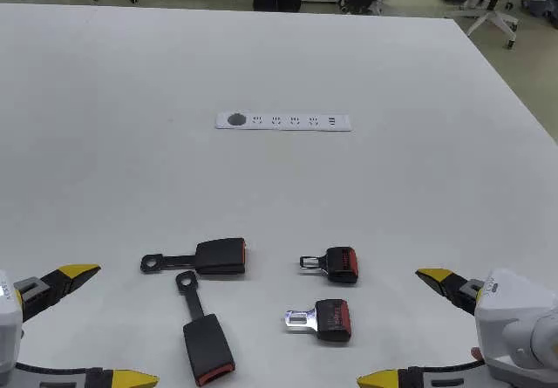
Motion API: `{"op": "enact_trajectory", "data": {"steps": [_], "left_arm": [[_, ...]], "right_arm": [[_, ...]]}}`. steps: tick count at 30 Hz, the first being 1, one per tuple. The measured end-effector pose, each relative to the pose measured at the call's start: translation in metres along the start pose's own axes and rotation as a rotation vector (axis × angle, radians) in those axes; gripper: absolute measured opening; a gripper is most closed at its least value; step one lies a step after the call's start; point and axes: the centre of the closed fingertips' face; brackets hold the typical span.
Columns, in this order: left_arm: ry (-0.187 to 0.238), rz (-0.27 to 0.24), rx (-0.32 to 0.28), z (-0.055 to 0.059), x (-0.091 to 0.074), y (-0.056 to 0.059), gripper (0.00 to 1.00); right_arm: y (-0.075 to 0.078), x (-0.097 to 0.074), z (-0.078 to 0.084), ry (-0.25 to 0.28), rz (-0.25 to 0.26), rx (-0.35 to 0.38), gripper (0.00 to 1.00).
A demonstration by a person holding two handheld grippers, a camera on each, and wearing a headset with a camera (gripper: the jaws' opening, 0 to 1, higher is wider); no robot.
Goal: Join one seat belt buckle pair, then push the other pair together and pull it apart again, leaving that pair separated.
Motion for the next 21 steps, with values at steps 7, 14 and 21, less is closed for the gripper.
{"op": "enact_trajectory", "data": {"steps": [7, 14, 21], "left_arm": [[0.000, 0.001, 0.001, -0.0012, -0.0003, 0.0025, 1.00], [-0.001, 0.001, 0.001, 0.0008, -0.0013, 0.0015, 1.00], [-0.003, 0.002, 0.003, 0.0013, -0.0016, 0.0022, 1.00]], "right_arm": [[0.0003, 0.0001, 0.0003, -0.001, -0.001, -0.002, 1.00], [-0.0011, 0.0002, -0.0013, -0.002, -0.005, -0.005, 1.00], [-0.0012, 0.0002, -0.0003, -0.005, -0.009, -0.009, 1.00]]}}
Point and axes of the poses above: the centre of the closed fingertips' face, and the gripper's own axes: x roughly forward along the fingers, y roughly to its right, z roughly out of its underside, and after that the axes turned 10 degrees about z, right-handed
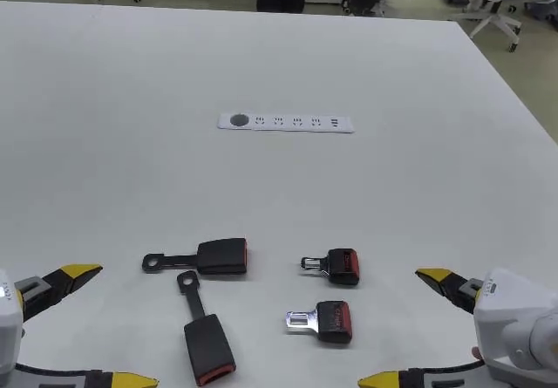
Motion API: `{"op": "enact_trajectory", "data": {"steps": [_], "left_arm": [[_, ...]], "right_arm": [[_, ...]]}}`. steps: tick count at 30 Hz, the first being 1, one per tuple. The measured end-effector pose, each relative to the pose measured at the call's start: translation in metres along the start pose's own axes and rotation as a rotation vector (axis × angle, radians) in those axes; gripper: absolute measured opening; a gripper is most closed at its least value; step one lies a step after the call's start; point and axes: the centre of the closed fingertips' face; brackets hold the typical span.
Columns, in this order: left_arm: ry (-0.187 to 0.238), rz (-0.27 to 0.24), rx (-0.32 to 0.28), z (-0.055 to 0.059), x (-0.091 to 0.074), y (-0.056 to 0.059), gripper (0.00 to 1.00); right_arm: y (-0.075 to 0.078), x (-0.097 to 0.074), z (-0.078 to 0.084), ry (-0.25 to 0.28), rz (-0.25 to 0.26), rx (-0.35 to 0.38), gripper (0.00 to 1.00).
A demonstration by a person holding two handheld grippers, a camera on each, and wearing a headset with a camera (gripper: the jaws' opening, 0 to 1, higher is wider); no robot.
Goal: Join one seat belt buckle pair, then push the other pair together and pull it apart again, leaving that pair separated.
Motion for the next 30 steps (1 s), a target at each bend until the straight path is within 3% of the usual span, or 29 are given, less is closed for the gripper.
{"op": "enact_trajectory", "data": {"steps": [11, 30], "left_arm": [[0.002, -0.001, 0.002, -0.0004, -0.0002, 0.0002, 1.00], [0.001, -0.002, 0.014, -0.0032, 0.0018, -0.0024, 1.00]], "right_arm": [[-0.0052, -0.0021, -0.0058, -0.003, -0.001, -0.008, 1.00], [-0.0007, -0.0026, 0.0005, -0.011, 0.005, -0.010, 1.00]]}}
Point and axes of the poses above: the centre of the closed fingertips' face, and the gripper's own axes: x roughly forward along the fingers, y roughly to its right, z roughly out of its underside, and after that the axes turned 10 degrees about z, right-handed
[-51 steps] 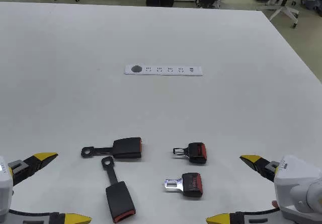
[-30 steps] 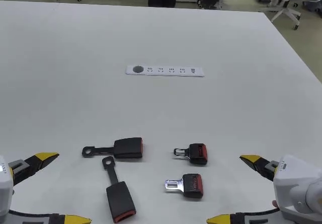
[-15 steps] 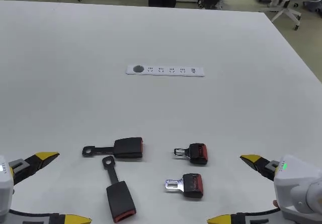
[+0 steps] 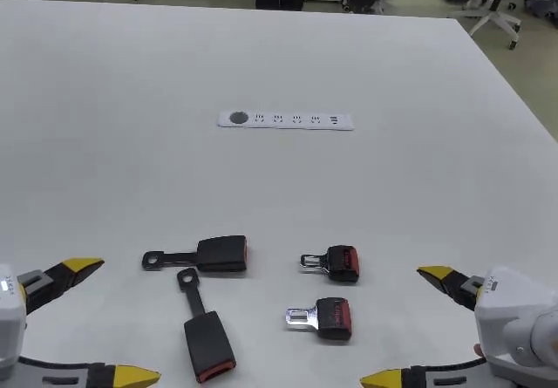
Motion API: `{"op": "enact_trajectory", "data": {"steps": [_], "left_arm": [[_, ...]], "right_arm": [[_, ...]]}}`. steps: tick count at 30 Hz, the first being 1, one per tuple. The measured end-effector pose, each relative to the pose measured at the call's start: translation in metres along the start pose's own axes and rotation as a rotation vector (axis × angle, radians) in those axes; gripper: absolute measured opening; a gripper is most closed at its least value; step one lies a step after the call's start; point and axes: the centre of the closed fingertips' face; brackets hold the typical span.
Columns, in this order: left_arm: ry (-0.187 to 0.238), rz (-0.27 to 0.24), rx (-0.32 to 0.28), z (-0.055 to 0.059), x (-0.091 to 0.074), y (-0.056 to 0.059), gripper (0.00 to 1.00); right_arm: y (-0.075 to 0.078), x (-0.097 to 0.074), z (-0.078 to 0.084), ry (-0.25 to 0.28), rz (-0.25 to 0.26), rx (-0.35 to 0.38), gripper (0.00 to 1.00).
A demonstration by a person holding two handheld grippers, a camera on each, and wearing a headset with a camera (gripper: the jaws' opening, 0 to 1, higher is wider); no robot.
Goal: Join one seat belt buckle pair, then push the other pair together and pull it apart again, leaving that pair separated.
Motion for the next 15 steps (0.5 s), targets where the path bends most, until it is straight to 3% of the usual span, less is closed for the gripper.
{"op": "enact_trajectory", "data": {"steps": [15], "left_arm": [[0.001, 0.003, 0.007, -0.0007, 0.0002, -0.0015, 1.00]], "right_arm": [[0.0041, 0.0006, 0.0017, 0.001, 0.005, 0.002, 1.00]]}}
Point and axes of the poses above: the centre of the closed fingertips' face, and the gripper's own axes: x roughly forward along the fingers, y roughly to its right, z roughly out of its underside, and after that the axes turned 10 degrees about z, right-handed
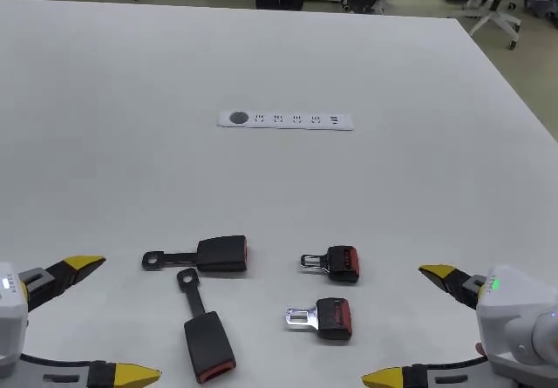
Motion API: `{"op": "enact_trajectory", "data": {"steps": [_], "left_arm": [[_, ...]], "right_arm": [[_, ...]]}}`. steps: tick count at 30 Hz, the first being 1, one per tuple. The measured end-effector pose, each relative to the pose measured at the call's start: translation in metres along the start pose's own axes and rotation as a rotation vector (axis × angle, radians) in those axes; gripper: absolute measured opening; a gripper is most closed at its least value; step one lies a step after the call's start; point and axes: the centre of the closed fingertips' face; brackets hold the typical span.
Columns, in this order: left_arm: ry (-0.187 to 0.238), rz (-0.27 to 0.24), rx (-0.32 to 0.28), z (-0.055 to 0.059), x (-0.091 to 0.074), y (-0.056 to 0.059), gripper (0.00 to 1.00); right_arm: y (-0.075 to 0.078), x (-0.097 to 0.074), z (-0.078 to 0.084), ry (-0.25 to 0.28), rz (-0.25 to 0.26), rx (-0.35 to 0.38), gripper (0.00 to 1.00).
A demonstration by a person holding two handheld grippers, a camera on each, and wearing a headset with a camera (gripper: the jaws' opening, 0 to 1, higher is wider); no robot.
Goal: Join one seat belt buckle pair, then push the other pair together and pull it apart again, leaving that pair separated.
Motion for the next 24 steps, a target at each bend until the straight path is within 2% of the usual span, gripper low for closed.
{"op": "enact_trajectory", "data": {"steps": [11, 18, 24], "left_arm": [[0.000, -0.001, 0.004, -0.0072, 0.0016, 0.0057, 1.00], [-0.001, 0.002, 0.009, -0.0042, 0.0000, 0.0013, 1.00], [-0.020, 0.018, 0.026, -0.0016, 0.0022, 0.0008, 1.00]], "right_arm": [[0.0020, 0.0012, 0.0013, -0.001, 0.002, 0.003, 1.00], [-0.0009, -0.0003, -0.0024, -0.001, 0.004, 0.002, 1.00], [-0.0018, -0.0005, -0.0020, 0.006, -0.005, -0.020, 1.00]]}}
Point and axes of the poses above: the centre of the closed fingertips' face, and the gripper's own axes: x roughly forward along the fingers, y roughly to its right, z roughly out of its underside, and after that the axes turned 10 degrees about z, right-handed
